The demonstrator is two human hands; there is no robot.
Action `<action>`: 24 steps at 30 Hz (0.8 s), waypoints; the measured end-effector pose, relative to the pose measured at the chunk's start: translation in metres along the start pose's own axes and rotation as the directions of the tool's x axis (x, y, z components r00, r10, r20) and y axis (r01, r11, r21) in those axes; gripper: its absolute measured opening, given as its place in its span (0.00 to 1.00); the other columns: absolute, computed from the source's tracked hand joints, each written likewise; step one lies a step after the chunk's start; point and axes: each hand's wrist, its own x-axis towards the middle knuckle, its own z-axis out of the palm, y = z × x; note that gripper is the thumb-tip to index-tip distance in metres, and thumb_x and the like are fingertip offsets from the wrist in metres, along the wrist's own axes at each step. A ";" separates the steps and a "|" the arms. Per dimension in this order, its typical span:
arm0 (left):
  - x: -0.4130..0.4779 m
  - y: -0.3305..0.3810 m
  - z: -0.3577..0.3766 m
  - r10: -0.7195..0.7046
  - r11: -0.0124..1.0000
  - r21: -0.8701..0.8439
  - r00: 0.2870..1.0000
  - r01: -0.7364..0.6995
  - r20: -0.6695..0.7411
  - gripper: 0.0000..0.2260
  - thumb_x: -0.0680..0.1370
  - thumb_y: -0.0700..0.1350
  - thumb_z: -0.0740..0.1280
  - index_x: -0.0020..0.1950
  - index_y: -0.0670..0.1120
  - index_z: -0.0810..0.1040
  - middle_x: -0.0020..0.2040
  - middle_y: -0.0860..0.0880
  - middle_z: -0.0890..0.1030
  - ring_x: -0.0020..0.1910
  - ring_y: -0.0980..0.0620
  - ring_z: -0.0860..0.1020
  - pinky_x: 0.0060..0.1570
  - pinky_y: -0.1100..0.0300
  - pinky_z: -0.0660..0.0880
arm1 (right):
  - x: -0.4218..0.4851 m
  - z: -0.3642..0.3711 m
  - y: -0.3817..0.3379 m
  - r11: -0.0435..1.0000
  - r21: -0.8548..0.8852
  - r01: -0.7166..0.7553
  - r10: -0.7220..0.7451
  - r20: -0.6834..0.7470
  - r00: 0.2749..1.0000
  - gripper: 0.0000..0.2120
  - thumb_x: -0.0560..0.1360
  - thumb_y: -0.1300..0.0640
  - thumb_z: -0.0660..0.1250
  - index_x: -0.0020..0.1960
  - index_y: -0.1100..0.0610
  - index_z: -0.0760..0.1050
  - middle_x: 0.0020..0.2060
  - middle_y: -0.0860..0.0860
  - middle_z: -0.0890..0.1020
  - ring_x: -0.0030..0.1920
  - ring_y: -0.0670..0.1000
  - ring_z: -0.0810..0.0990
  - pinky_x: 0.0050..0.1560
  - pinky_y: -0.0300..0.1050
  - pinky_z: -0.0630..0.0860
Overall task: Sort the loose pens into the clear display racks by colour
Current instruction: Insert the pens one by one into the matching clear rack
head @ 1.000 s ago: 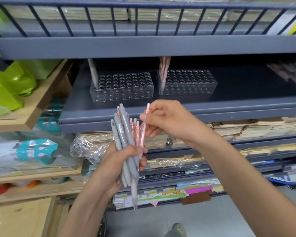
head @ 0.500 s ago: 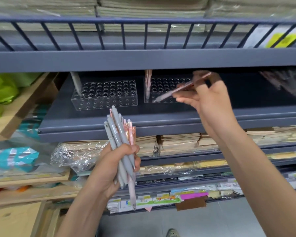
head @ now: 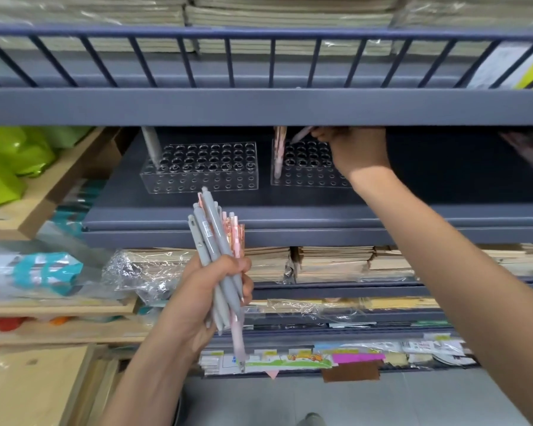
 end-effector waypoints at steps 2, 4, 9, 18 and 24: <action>0.000 0.000 -0.003 0.010 1.000 -0.018 1.000 -0.011 -0.003 0.20 0.65 0.35 0.72 0.54 0.40 0.69 0.35 0.43 0.77 0.26 0.49 0.75 0.22 0.60 0.73 | 0.010 0.006 0.002 0.995 -0.096 0.030 -0.026 0.040 0.999 0.26 0.78 0.66 0.60 0.28 0.44 0.77 0.35 0.37 0.80 0.39 0.40 0.77 0.42 0.27 0.70; 0.000 0.001 -0.005 0.021 0.999 -0.031 1.000 -0.022 -0.001 0.18 0.65 0.35 0.71 0.51 0.42 0.69 0.35 0.43 0.78 0.26 0.49 0.75 0.22 0.61 0.72 | 0.019 0.013 0.002 0.971 -0.225 0.078 -0.052 0.118 0.992 0.17 0.80 0.62 0.58 0.36 0.48 0.75 0.41 0.48 0.82 0.39 0.48 0.76 0.42 0.39 0.69; -0.002 0.000 -0.008 0.029 0.999 -0.031 1.000 -0.029 -0.006 0.18 0.65 0.35 0.71 0.51 0.42 0.68 0.36 0.44 0.77 0.26 0.49 0.75 0.22 0.60 0.72 | 0.031 0.026 0.003 0.914 -0.386 0.127 -0.038 0.230 0.973 0.12 0.83 0.52 0.55 0.55 0.55 0.76 0.45 0.54 0.81 0.39 0.53 0.78 0.41 0.45 0.70; -0.001 -0.005 -0.005 0.025 1.000 -0.018 1.000 -0.025 -0.006 0.16 0.66 0.35 0.70 0.50 0.40 0.70 0.36 0.44 0.78 0.26 0.49 0.75 0.23 0.61 0.72 | 0.029 0.034 0.009 0.868 -0.405 0.289 -0.217 0.216 0.952 0.13 0.83 0.57 0.56 0.62 0.61 0.74 0.56 0.59 0.79 0.57 0.60 0.77 0.54 0.44 0.68; -0.003 -0.008 -0.003 0.034 0.999 -0.011 0.999 -0.034 0.002 0.15 0.66 0.35 0.70 0.49 0.41 0.70 0.36 0.44 0.77 0.26 0.49 0.74 0.23 0.60 0.72 | 0.028 0.033 0.005 0.875 -0.381 0.298 -0.222 0.231 0.947 0.14 0.83 0.55 0.56 0.63 0.61 0.72 0.55 0.59 0.79 0.54 0.59 0.78 0.56 0.49 0.71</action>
